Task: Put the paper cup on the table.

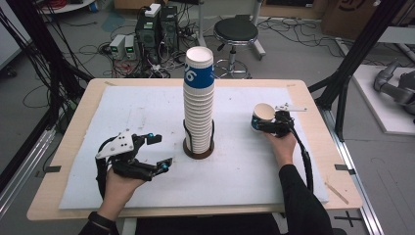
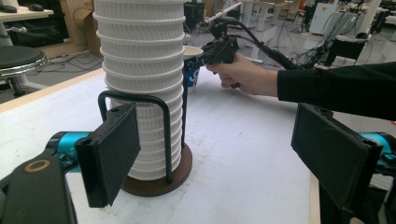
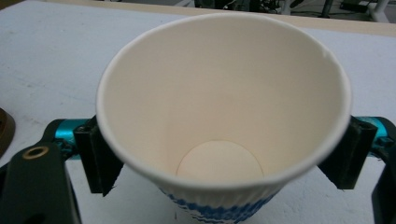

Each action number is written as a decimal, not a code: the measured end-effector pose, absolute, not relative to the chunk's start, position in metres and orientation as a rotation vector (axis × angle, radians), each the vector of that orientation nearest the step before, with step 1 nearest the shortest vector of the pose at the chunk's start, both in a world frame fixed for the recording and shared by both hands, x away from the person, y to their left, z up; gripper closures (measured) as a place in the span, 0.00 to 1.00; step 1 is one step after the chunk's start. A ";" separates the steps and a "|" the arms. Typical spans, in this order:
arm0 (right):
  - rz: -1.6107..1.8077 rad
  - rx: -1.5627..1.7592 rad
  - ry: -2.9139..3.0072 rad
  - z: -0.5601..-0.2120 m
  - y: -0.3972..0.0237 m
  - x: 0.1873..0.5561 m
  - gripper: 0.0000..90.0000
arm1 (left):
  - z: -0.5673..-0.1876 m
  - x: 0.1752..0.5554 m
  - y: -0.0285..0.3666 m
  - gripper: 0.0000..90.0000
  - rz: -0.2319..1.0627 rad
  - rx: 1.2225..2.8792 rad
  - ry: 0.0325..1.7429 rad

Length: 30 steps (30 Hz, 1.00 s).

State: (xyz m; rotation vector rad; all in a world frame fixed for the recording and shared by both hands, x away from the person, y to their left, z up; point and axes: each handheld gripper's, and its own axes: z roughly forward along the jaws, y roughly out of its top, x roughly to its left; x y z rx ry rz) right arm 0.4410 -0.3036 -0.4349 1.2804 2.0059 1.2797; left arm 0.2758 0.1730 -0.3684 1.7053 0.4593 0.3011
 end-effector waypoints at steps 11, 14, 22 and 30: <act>1.196 1.282 1.994 -0.430 -0.301 0.431 0.14 | -0.368 0.276 0.171 0.17 0.299 1.706 0.451; 1.202 1.319 2.003 -0.430 -0.304 0.431 0.13 | -0.368 0.277 0.171 0.17 0.294 1.708 0.451; 1.160 1.348 2.020 -0.428 -0.306 0.419 0.13 | -0.368 0.278 0.169 0.17 0.292 1.711 0.450; 1.084 1.336 2.091 -0.412 -0.317 0.402 0.13 | -0.368 0.281 0.169 0.17 0.293 1.705 0.447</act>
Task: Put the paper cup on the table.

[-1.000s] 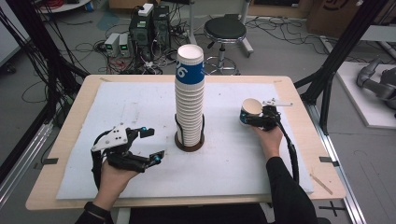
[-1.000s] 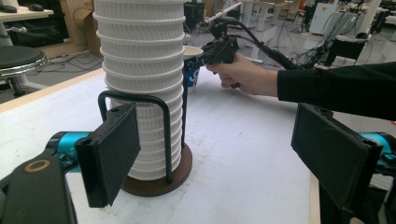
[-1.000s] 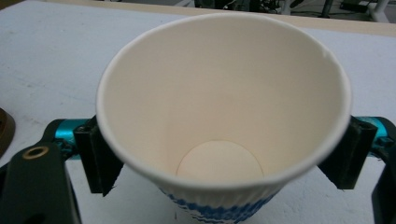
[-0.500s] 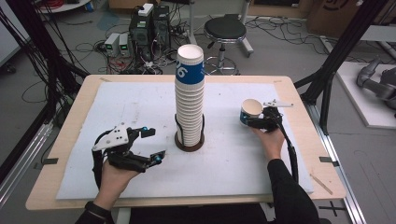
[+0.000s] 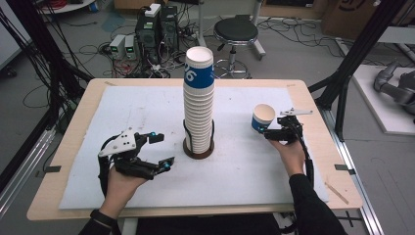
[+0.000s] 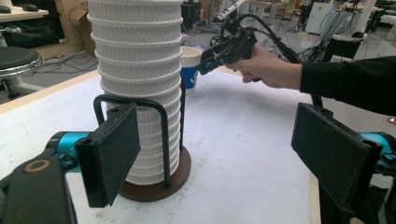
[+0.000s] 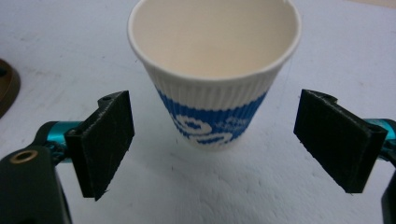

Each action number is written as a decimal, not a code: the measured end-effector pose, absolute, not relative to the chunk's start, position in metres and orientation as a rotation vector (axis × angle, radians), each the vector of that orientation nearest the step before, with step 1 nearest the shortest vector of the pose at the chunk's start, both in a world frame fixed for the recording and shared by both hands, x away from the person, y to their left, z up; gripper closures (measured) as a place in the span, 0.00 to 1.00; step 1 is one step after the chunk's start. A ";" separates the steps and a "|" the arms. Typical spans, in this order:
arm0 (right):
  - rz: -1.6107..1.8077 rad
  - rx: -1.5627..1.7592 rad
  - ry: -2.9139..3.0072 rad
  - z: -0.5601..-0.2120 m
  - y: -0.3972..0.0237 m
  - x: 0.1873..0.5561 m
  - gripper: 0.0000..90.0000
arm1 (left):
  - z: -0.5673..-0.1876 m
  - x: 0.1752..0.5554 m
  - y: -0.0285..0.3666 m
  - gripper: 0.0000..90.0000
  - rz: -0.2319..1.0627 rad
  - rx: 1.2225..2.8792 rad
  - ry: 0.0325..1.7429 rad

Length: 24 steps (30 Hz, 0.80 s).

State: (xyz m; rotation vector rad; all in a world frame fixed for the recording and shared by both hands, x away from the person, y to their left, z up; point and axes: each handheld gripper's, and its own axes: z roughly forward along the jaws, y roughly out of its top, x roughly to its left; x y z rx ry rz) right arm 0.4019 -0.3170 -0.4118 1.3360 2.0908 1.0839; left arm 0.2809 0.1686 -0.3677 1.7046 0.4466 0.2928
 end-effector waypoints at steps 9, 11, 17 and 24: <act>1.285 1.248 2.111 -0.386 -0.338 0.368 0.14 | -0.368 0.283 0.165 0.17 0.289 1.709 0.452; 1.374 1.184 2.106 -0.377 -0.338 0.358 0.14 | -0.368 0.284 0.164 0.17 0.289 1.713 0.455; 1.559 0.904 2.118 -0.356 -0.330 0.334 0.14 | -0.364 0.284 0.166 0.17 0.301 1.703 0.461; 1.748 0.660 2.088 -0.335 -0.319 0.315 0.14 | -0.353 0.282 0.169 0.17 0.299 1.698 0.463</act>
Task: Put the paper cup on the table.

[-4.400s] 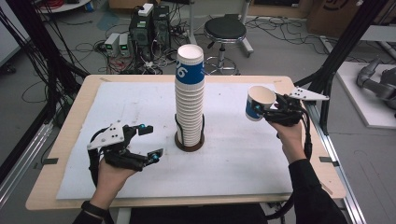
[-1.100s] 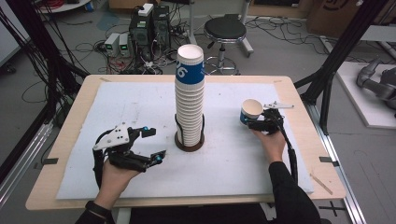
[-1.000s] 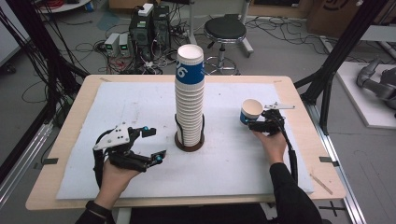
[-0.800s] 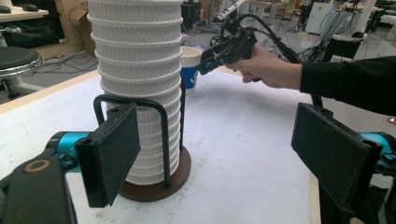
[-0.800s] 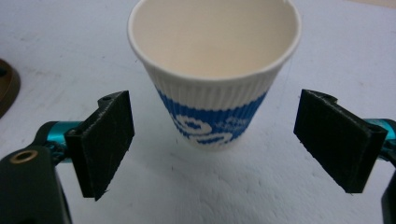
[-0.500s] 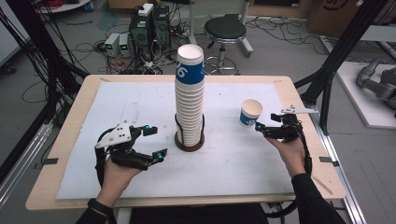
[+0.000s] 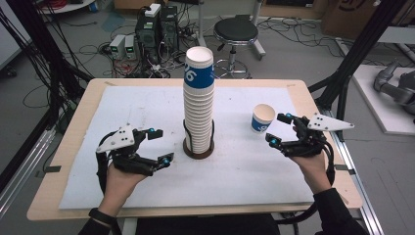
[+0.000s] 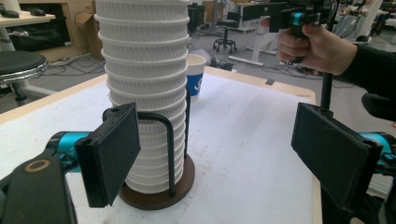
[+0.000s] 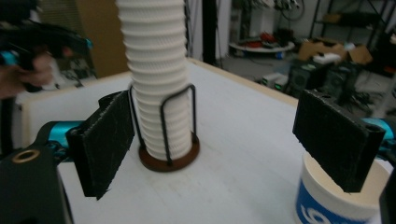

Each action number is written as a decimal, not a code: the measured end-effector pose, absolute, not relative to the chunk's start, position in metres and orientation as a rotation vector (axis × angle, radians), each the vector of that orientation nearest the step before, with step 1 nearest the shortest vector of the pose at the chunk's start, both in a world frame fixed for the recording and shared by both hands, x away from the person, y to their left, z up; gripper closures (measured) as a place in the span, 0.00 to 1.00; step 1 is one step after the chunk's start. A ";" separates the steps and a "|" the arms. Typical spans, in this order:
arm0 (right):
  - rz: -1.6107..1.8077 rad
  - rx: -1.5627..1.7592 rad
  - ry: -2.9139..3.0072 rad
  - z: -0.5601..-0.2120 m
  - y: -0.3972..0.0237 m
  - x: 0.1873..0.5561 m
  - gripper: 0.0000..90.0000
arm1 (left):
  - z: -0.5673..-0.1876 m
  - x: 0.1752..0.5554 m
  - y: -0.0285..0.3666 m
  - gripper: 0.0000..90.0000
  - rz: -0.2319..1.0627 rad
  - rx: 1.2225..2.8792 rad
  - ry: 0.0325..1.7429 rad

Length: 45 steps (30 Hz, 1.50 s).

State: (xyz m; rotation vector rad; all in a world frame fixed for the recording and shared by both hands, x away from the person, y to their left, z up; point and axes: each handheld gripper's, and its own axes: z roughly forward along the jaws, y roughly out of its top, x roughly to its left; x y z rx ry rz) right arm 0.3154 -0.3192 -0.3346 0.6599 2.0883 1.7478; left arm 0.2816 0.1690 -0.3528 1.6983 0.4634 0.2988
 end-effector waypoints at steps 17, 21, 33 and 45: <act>1.799 0.563 2.127 -0.322 -0.308 0.310 0.14 | -0.325 0.287 0.154 0.17 0.269 1.701 0.384; 1.801 0.531 2.131 -0.321 -0.306 0.306 0.14 | -0.327 0.289 0.156 0.17 0.264 1.699 0.391; 1.815 0.546 2.086 -0.319 -0.308 0.302 0.14 | -0.328 0.290 0.159 0.17 0.267 1.687 0.391; 1.803 0.565 2.066 -0.319 -0.308 0.301 0.14 | -0.329 0.291 0.159 0.18 0.264 1.695 0.402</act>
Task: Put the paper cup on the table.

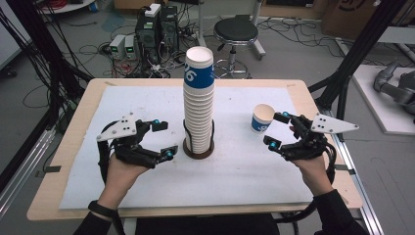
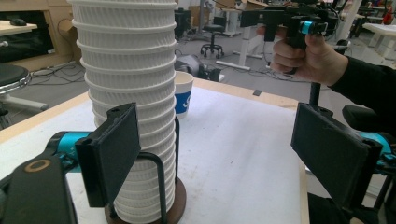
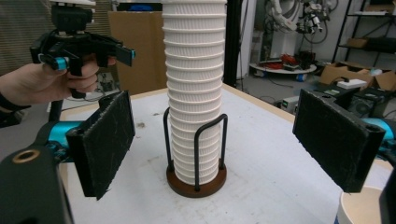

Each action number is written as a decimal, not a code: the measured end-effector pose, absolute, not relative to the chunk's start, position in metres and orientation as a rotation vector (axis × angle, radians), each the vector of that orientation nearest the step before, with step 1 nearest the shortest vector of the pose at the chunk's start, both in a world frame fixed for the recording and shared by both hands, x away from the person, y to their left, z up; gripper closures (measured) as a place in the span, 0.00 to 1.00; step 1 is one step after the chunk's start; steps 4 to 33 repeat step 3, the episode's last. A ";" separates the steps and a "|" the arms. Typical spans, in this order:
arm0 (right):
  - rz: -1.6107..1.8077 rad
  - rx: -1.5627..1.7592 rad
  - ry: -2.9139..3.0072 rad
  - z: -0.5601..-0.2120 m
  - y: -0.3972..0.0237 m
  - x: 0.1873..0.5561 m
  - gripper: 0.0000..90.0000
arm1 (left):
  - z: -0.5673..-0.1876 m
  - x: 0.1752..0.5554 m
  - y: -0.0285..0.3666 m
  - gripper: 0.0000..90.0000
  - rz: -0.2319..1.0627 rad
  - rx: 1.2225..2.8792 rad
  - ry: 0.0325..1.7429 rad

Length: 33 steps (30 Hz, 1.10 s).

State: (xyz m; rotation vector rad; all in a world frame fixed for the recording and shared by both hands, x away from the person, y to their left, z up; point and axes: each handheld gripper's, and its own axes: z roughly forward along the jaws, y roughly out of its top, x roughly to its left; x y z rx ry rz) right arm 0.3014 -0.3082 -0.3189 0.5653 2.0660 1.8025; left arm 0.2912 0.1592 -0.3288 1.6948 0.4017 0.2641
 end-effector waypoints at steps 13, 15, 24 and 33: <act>1.801 0.572 2.065 -0.319 -0.308 0.301 0.14 | -0.329 0.292 0.159 0.17 0.265 1.696 0.403; 1.801 0.572 2.065 -0.319 -0.308 0.301 0.14 | -0.329 0.292 0.159 0.17 0.265 1.696 0.403; 1.801 0.572 2.065 -0.319 -0.308 0.301 0.14 | -0.329 0.292 0.159 0.17 0.265 1.696 0.403; 1.801 0.572 2.065 -0.319 -0.308 0.301 0.14 | -0.329 0.292 0.159 0.17 0.265 1.696 0.403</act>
